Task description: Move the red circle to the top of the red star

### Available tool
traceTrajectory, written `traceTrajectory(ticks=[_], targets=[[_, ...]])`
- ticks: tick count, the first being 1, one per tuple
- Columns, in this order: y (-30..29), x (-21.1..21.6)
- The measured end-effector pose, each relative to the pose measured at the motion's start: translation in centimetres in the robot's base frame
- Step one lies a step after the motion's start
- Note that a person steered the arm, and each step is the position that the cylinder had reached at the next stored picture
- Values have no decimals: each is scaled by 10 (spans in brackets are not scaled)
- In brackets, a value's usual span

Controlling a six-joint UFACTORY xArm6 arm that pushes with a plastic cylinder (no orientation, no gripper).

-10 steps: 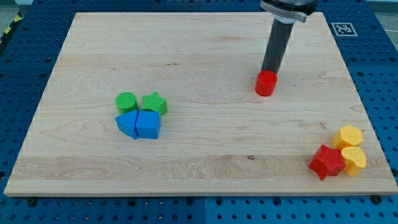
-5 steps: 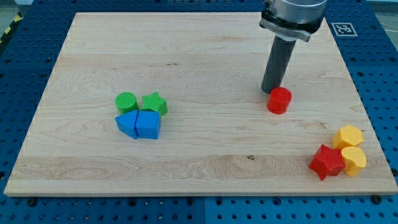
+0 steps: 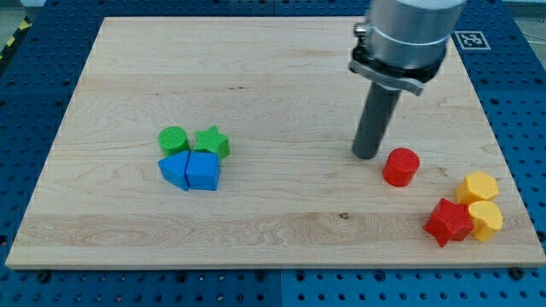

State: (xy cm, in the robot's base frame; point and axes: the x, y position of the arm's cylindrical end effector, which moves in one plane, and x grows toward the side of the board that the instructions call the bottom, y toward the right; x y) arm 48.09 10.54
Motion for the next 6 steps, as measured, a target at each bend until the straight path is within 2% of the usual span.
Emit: traceTrajectory(ticks=[6], targets=[[37,19]])
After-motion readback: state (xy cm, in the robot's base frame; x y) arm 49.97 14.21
